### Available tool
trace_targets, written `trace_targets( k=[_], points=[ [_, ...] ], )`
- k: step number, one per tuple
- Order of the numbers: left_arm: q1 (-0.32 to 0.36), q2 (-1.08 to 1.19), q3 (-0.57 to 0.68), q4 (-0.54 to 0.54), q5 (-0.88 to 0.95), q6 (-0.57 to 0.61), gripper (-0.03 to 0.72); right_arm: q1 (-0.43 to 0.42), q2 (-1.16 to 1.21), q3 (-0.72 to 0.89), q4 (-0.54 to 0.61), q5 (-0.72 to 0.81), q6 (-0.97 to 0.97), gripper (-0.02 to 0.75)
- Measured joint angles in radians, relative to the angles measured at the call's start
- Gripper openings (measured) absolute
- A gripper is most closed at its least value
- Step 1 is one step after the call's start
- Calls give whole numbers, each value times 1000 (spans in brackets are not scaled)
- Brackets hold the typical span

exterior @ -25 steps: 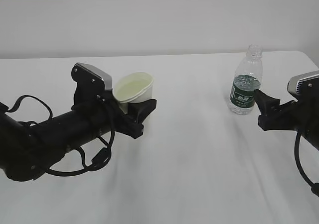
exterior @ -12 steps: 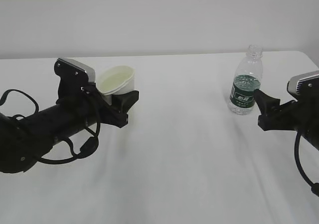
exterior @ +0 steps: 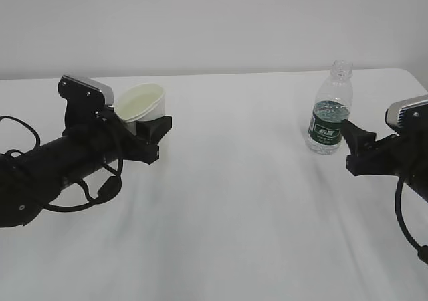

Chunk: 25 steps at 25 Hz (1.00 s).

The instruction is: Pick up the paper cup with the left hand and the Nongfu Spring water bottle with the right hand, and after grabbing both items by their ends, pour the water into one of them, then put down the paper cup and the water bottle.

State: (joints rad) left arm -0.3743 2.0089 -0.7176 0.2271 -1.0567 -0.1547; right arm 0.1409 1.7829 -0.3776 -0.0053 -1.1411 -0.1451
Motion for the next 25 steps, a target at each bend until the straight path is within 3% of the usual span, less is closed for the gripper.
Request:
trace_targets(
  k=[25],
  points=[
    [135,0,0,-18,0,1,455,0,0,0,-2,0,0,594]
  ],
)
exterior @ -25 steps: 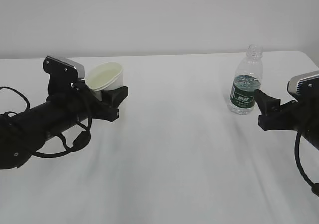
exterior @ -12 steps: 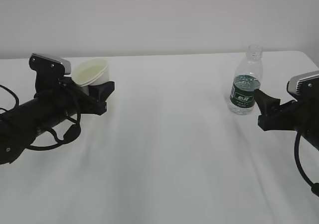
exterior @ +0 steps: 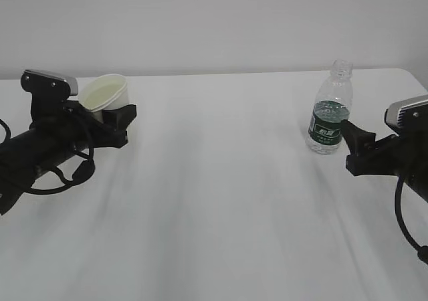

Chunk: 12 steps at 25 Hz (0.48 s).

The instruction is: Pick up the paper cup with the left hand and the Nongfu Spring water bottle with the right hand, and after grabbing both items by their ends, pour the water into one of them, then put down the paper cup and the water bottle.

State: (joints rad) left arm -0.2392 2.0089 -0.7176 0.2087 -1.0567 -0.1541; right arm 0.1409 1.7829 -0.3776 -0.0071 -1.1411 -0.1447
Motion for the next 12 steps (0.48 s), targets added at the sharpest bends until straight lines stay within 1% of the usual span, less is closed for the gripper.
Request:
trace_targets(
  k=[12],
  points=[
    [68,0,0,0,0,0,455,0,0,0,-8,0,2,594]
  ],
)
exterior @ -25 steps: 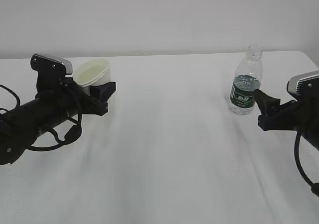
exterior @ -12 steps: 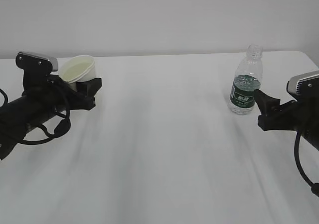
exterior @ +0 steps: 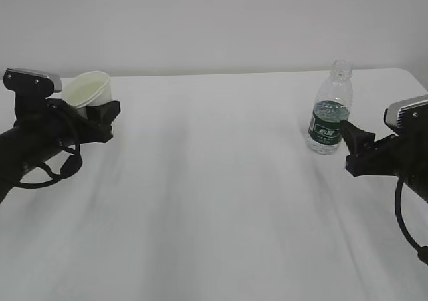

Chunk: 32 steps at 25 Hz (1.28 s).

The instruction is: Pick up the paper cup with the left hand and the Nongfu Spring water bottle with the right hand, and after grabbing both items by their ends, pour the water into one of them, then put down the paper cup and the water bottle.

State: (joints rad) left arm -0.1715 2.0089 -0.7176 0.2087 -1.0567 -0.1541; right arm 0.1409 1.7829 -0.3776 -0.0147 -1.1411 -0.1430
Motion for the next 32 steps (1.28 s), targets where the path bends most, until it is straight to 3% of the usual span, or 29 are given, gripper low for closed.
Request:
trace_targets(
  k=[17,32],
  points=[
    [93,0,0,-10,0,0,455,0,0,0,-8,0,0,593],
    [110,0,0,-58,0,50,454,0,0,0,-8,0,4,593]
  ],
)
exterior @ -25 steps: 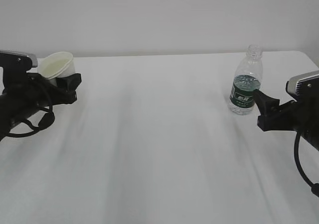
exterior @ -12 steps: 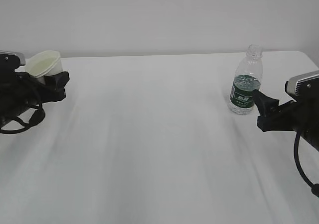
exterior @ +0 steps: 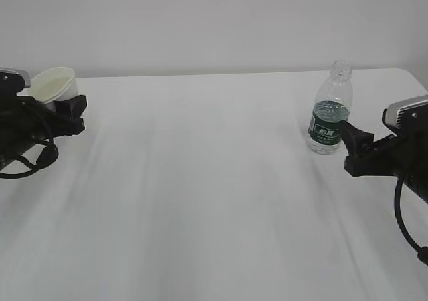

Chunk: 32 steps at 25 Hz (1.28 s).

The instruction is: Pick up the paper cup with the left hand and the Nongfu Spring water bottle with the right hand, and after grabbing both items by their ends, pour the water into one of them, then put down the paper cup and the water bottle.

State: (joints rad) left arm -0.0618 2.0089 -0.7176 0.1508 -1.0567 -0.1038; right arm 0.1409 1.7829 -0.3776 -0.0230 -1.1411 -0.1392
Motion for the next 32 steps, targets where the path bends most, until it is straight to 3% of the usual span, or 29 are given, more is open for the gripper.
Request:
trace_targets(
  k=[32],
  points=[
    [0,90,0,-55,-58,28,454,0,0,2,-45,0,36,593]
  ],
)
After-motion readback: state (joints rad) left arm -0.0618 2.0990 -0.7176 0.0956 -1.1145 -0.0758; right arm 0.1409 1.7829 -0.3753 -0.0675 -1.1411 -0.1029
